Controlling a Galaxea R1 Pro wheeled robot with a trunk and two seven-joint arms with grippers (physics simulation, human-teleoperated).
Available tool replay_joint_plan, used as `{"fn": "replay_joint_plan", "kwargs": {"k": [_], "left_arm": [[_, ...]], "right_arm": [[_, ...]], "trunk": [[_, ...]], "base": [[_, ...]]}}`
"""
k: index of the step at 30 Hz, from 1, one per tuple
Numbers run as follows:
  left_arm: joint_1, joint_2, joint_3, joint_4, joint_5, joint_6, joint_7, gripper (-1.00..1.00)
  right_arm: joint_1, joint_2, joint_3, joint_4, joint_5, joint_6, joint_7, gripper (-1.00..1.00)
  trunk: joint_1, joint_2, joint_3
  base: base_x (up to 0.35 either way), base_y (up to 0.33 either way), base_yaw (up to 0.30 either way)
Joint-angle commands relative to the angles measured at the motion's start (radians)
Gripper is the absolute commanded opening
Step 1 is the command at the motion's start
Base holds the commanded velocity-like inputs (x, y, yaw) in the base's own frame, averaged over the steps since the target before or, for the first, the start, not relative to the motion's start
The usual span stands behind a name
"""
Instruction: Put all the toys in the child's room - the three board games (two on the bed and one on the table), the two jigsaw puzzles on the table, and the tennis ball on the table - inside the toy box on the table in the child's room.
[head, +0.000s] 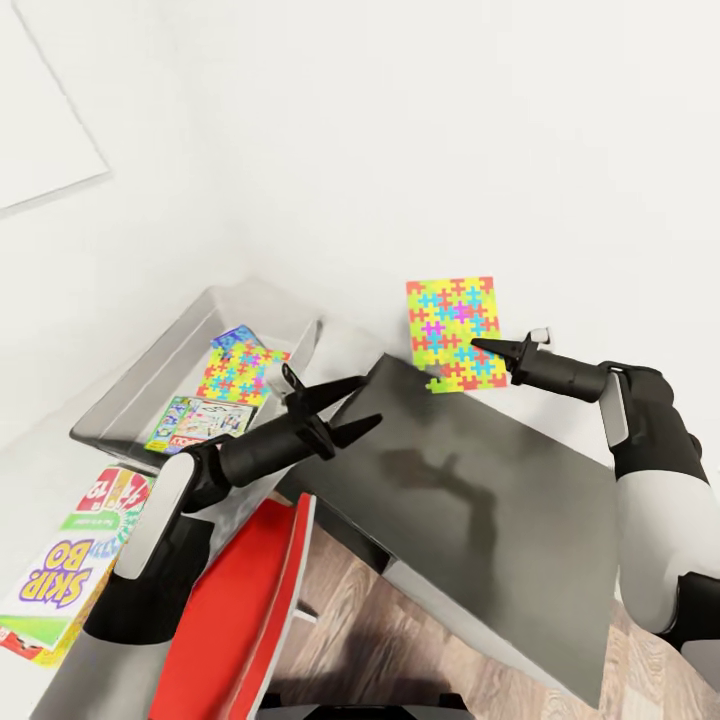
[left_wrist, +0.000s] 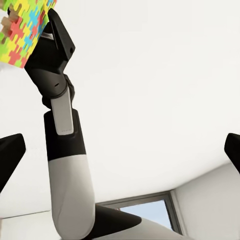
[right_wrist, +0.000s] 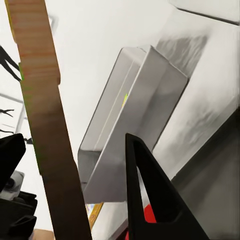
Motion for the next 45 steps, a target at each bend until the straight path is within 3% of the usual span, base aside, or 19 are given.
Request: {"fn": "replay_joint_plan", "kwargs": {"k": [1, 11, 20, 25, 32, 45], "left_arm": [[0.0, -0.001, 0.0, 0.001, -0.007, 0.003, -0.003, 1.0], [0.001, -0.001, -0.001, 0.0, -0.022, 0.002, -0.004, 1.0], [0.002, 0.0, 0.0, 0.001, -0.026, 0.001, -0.005, 1.0], [0.002, 0.0, 0.0, 0.001, -0.031, 0.0, -0.003, 1.0], [0.002, 0.001, 0.001, 0.002, -0.067, 0.0, -0.004, 1.0], [0.002, 0.001, 0.001, 0.002, -0.085, 0.0, -0.005, 1.0]], "right_arm": [[0.0, 0.0, -0.001, 0.0, -0.001, 0.006, 0.001, -1.0], [-0.001, -0.001, -0.003, 0.001, -0.003, 0.006, 0.001, -1.0], [-0.014, -0.002, -0.008, 0.008, -0.003, 0.006, 0.001, -1.0], [-0.044, -0.001, -0.008, 0.011, -0.003, 0.006, 0.0, -1.0], [-0.091, 0.006, -0.006, 0.042, -0.001, 0.006, 0.0, -1.0], [-0.114, 0.022, -0.004, 0.057, 0.003, 0.006, -0.008, -1.0]], "trunk": [[0.001, -0.002, -0.001], [0.001, -0.002, -0.001], [0.001, -0.002, -0.001], [0.001, -0.002, -0.001], [0.001, -0.002, -0.001], [0.001, -0.002, -0.002]], "base": [[0.0, -0.103, 0.006], [0.0, -0.042, 0.023], [0.0, -0.007, 0.201], [0.0, -0.002, 0.271], [-0.003, -0.026, 0.247], [-0.029, -0.23, 0.068]]}}
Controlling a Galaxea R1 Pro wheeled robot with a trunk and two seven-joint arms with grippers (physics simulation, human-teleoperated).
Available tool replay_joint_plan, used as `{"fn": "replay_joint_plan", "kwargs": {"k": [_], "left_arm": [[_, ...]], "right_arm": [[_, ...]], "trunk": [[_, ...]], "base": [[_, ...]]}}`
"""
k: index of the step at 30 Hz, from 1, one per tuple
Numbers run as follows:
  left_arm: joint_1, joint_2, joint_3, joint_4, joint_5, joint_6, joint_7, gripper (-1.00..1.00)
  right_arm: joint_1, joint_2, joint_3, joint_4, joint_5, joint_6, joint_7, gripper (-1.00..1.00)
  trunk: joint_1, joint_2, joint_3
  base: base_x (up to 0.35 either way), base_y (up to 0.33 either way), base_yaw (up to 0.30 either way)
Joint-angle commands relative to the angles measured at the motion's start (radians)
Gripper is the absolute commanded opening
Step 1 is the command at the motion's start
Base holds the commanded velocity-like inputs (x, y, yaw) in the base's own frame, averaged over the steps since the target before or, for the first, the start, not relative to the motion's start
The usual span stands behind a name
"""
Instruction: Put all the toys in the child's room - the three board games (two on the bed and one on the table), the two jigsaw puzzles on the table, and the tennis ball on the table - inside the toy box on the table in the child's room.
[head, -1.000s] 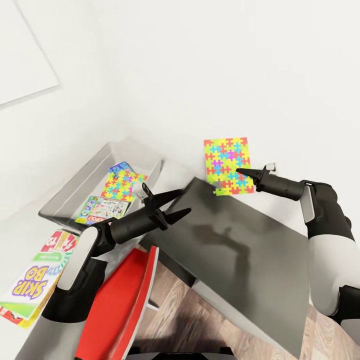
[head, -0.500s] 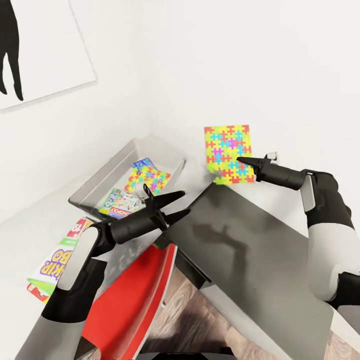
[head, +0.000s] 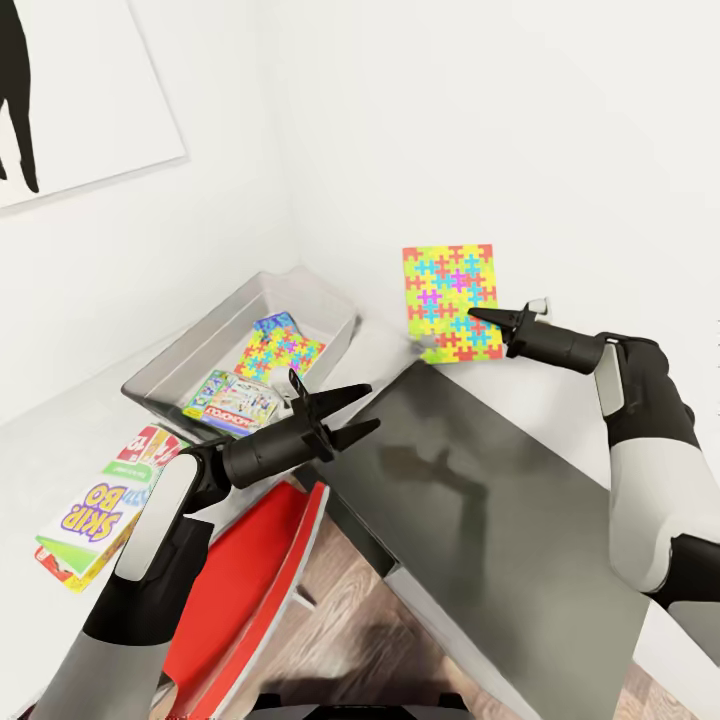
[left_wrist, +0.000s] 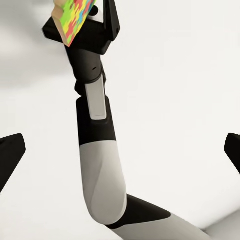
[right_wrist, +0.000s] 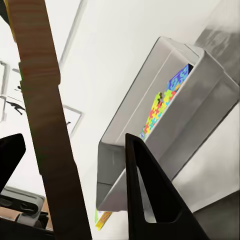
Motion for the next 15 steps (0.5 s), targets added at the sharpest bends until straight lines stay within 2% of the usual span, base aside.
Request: {"fn": "replay_joint_plan", "kwargs": {"k": [1, 5, 10, 12, 13, 15], "left_arm": [[-0.001, -0.001, 0.0, 0.0, -0.003, 0.003, -0.003, 1.0], [-0.001, -0.002, -0.001, 0.0, -0.004, 0.004, -0.003, 1.0], [0.001, 0.008, 0.014, 0.0, -0.004, 0.004, -0.008, 1.0], [0.01, 0.023, 0.04, 0.0, -0.004, 0.005, -0.01, 1.0], [0.01, 0.023, 0.04, 0.0, -0.004, 0.005, -0.01, 1.0], [0.029, 0.044, 0.085, 0.0, 0.0, 0.005, -0.012, 1.0]], "right_arm": [[-0.003, 0.0, 0.0, 0.001, -0.002, 0.006, 0.0, -1.0], [-0.023, 0.003, 0.0, 0.008, -0.001, 0.006, -0.001, -1.0], [-0.066, 0.03, 0.0, 0.067, 0.001, 0.006, -0.005, -1.0], [-0.084, 0.042, 0.0, 0.102, 0.002, 0.006, -0.01, -1.0], [-0.084, 0.042, 0.0, 0.102, 0.002, 0.006, -0.01, -1.0], [-0.102, 0.055, 0.0, 0.136, 0.004, 0.006, -0.025, -1.0]], "trunk": [[0.0, -0.002, -0.001], [0.0, -0.002, -0.001], [0.0, -0.002, -0.001], [0.0, -0.002, -0.001], [0.0, -0.002, -0.001], [0.0, -0.002, -0.001]], "base": [[-0.04, -0.187, 0.123], [-0.022, -0.102, 0.197], [-0.004, -0.021, 0.276], [-0.002, -0.009, 0.288], [-0.002, -0.008, 0.289], [-0.001, -0.006, 0.292]]}}
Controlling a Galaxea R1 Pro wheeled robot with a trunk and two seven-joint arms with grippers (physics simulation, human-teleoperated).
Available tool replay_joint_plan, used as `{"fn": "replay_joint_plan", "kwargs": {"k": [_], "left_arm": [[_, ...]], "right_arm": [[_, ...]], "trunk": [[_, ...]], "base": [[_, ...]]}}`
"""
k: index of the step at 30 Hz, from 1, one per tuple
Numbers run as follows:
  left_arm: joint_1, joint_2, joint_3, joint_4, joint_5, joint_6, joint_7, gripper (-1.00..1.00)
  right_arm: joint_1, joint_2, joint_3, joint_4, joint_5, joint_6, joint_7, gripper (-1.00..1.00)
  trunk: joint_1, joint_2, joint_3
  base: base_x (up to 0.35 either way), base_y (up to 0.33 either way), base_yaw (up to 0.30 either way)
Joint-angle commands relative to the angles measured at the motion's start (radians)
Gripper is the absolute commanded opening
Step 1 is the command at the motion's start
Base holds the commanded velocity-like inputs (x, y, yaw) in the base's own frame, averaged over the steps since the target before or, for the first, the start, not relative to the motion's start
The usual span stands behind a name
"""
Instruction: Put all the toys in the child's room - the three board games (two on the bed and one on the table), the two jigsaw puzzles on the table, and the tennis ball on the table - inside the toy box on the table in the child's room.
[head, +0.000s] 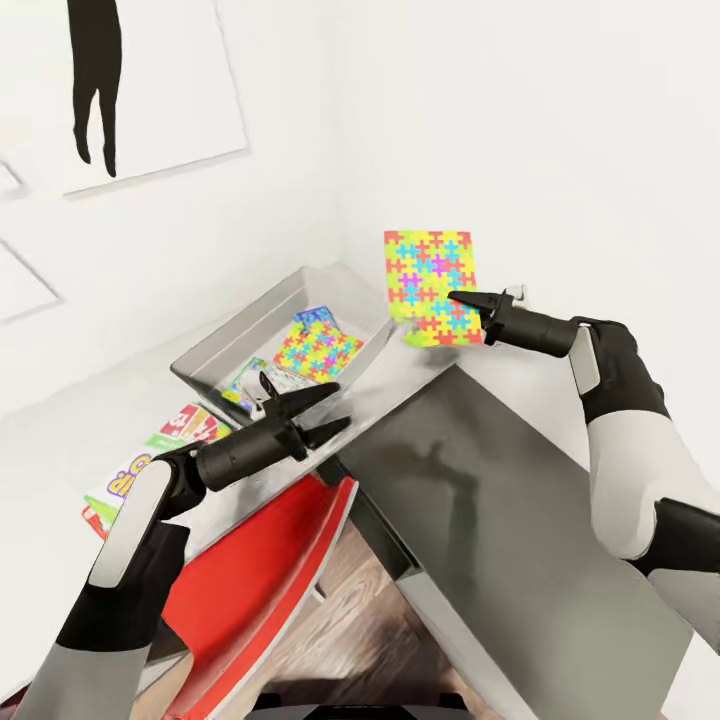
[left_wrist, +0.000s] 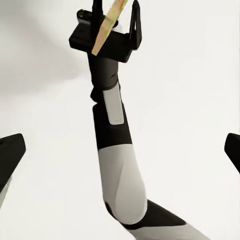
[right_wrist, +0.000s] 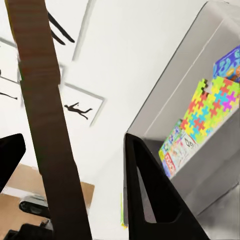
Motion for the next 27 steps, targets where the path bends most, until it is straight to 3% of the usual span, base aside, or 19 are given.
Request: {"fn": "replay_joint_plan", "kwargs": {"k": [1, 6, 7, 8, 10, 15, 16, 17, 22, 27], "left_arm": [[0.012, 0.011, 0.024, 0.0, 0.0, 0.002, -0.007, 1.0], [0.063, 0.059, 0.144, 0.0, 0.004, 0.007, -0.05, 1.0], [0.063, 0.059, 0.144, 0.0, 0.004, 0.007, -0.05, 1.0], [0.072, 0.072, 0.166, 0.0, 0.004, 0.008, -0.058, 1.0], [0.104, 0.111, 0.219, 0.0, 0.005, 0.009, -0.073, 1.0], [0.149, 0.165, 0.304, 0.0, 0.006, 0.01, -0.084, 1.0], [0.169, 0.18, 0.343, 0.0, 0.006, 0.011, -0.085, 1.0], [0.169, 0.18, 0.343, 0.0, 0.006, 0.011, -0.085, 1.0], [0.207, 0.203, 0.415, 0.0, 0.008, 0.013, -0.088, 1.0], [0.22, 0.219, 0.442, 0.0, 0.01, 0.014, -0.09, 1.0]], "right_arm": [[-0.009, 0.007, -0.001, 0.016, -0.002, 0.006, -0.012, -1.0], [-0.037, 0.049, -0.001, 0.063, -0.003, 0.006, -0.095, -1.0], [-0.037, 0.049, -0.001, 0.063, -0.003, 0.006, -0.095, -1.0], [-0.04, 0.06, -0.001, 0.068, -0.003, 0.006, -0.114, -1.0], [-0.047, 0.095, -0.001, 0.078, -0.003, 0.006, -0.168, -1.0], [-0.076, 0.155, 0.001, 0.109, -0.002, 0.006, -0.259, -1.0], [-0.097, 0.173, 0.001, 0.142, -0.002, 0.006, -0.294, -1.0], [-0.097, 0.173, 0.001, 0.142, -0.002, 0.006, -0.294, -1.0], [-0.155, 0.197, 0.002, 0.219, 0.0, 0.006, -0.344, -1.0], [-0.19, 0.214, 0.012, 0.245, 0.007, 0.006, -0.357, -1.0]], "trunk": [[0.0, -0.002, -0.001], [0.0, -0.002, -0.001], [0.0, -0.002, -0.001], [0.0, -0.002, -0.001], [0.0, -0.002, -0.001], [0.0, -0.002, -0.001], [0.0, -0.002, -0.001], [0.0, -0.002, -0.001], [0.0, -0.002, -0.001], [0.0, -0.002, -0.001]], "base": [[-0.001, -0.004, 0.281], [0.0, -0.002, 0.175], [0.0, -0.001, 0.108], [0.0, -0.001, 0.086], [0.0, -0.001, 0.057], [0.0, 0.0, 0.024], [0.0, 0.0, 0.009], [0.0, 0.0, 0.009], [0.0, 0.0, 0.005], [0.0, 0.0, 0.002]]}}
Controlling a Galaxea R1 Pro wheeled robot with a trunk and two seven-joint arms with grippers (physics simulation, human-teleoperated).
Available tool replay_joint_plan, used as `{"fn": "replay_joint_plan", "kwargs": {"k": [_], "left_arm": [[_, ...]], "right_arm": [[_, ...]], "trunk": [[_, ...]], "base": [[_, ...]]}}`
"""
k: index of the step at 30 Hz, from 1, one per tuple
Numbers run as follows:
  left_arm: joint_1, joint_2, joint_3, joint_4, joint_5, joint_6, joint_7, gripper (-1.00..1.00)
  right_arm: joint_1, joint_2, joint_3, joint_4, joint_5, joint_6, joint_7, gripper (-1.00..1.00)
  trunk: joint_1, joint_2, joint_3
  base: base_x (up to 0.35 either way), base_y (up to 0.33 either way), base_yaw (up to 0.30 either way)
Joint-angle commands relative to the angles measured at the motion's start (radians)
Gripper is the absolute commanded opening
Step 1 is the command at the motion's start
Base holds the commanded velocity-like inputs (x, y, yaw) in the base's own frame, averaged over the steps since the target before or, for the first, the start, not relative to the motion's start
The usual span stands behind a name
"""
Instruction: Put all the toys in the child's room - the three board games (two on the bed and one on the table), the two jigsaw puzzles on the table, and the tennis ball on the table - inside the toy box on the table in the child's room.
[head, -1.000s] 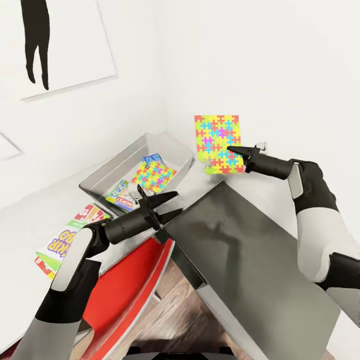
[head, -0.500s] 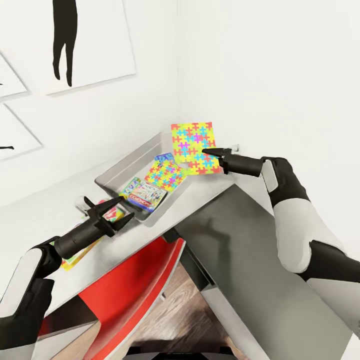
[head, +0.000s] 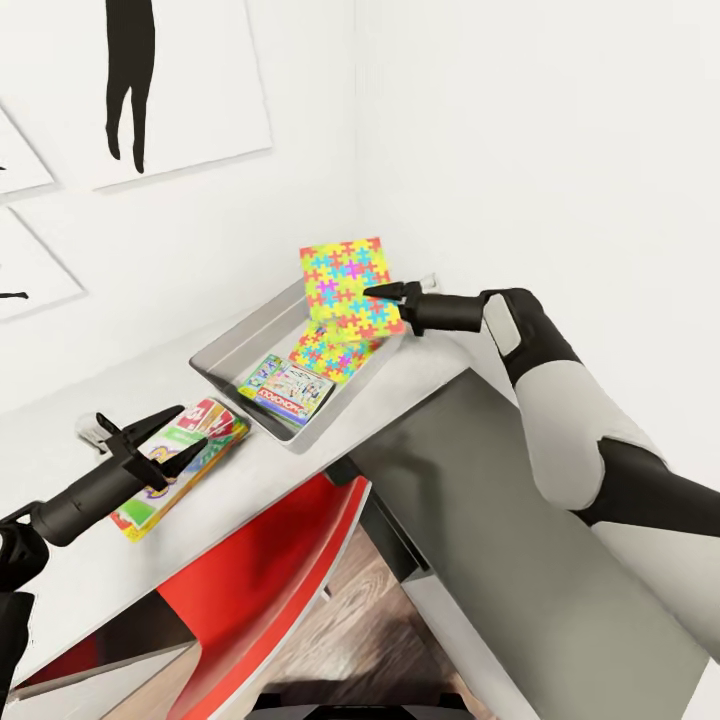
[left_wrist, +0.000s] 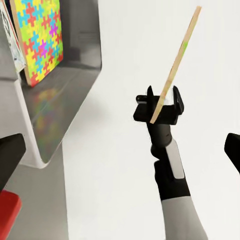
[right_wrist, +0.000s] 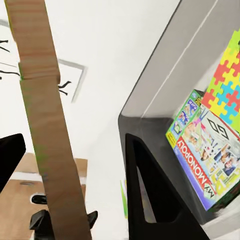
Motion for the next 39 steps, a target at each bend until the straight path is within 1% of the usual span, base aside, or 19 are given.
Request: {"fn": "replay_joint_plan", "kwargs": {"k": [1, 2, 3, 4, 7, 9, 11, 14, 17, 21, 34, 39], "left_arm": [[0.001, 0.004, 0.005, 0.0, -0.01, 0.004, -0.011, 1.0], [0.003, 0.007, 0.009, 0.0, -0.009, 0.004, -0.012, 1.0], [0.004, 0.009, 0.011, 0.0, -0.009, 0.004, -0.013, 1.0], [0.006, 0.012, 0.014, 0.0, -0.008, 0.005, -0.013, 1.0], [0.012, 0.018, 0.018, 0.0, -0.007, 0.005, -0.015, 1.0], [0.015, 0.022, 0.02, 0.0, 0.001, 0.006, -0.016, 1.0], [0.017, 0.026, 0.02, 0.0, 0.018, 0.008, -0.019, 1.0], [0.019, 0.034, 0.02, 0.0, 0.045, 0.009, -0.022, 1.0], [0.02, 0.038, 0.02, 0.0, 0.061, 0.01, -0.024, 1.0], [0.021, 0.041, 0.019, 0.0, 0.073, 0.01, -0.025, 1.0], [0.021, 0.041, 0.016, 0.0, 0.078, 0.011, -0.031, 1.0], [0.021, 0.043, 0.011, 0.0, 0.079, 0.011, -0.071, 1.0]], "right_arm": [[-0.007, 0.005, 0.01, 0.004, 0.006, 0.005, -0.002, -1.0], [-0.013, 0.009, 0.034, 0.006, 0.01, 0.005, -0.002, -1.0], [-0.019, 0.012, 0.068, 0.009, 0.013, 0.005, -0.002, -1.0], [-0.024, 0.014, 0.11, 0.01, 0.015, 0.005, -0.001, -1.0], [-0.044, 0.02, 0.254, 0.012, 0.017, 0.005, 0.009, -1.0], [-0.055, 0.022, 0.334, 0.012, 0.017, 0.005, 0.032, -1.0], [-0.062, 0.023, 0.388, 0.009, 0.017, 0.005, 0.065, -1.0], [-0.069, 0.021, 0.437, 0.007, 0.02, 0.005, 0.112, -1.0], [-0.071, 0.018, 0.463, 0.006, 0.023, 0.005, 0.138, -1.0], [-0.074, 0.013, 0.483, 0.007, 0.026, 0.005, 0.16, -1.0], [-0.091, 0.011, 0.491, 0.008, 0.033, 0.005, 0.165, -1.0], [-0.106, 0.01, 0.492, 0.01, 0.071, 0.005, 0.164, -1.0]], "trunk": [[0.001, -0.002, -0.001], [0.001, -0.002, -0.001], [0.001, -0.002, -0.001], [0.001, -0.002, -0.001], [0.001, -0.002, -0.001], [0.001, -0.002, -0.001], [0.001, -0.002, -0.001], [0.001, -0.002, -0.001], [0.001, -0.002, -0.001], [0.001, -0.002, -0.001], [0.001, -0.002, -0.001], [0.001, -0.002, -0.001]], "base": [[0.0, 0.0, 0.0], [0.0, 0.0, 0.0], [0.0, 0.0, 0.0], [0.0, 0.0, 0.0], [0.0, 0.0, 0.0], [0.0, 0.0, 0.0], [0.0, 0.0, 0.0], [0.0, 0.0, 0.0], [0.0, 0.0, 0.004], [0.0, 0.0, 0.117], [0.0, 0.0, 0.267], [0.0, 0.0, 0.294]]}}
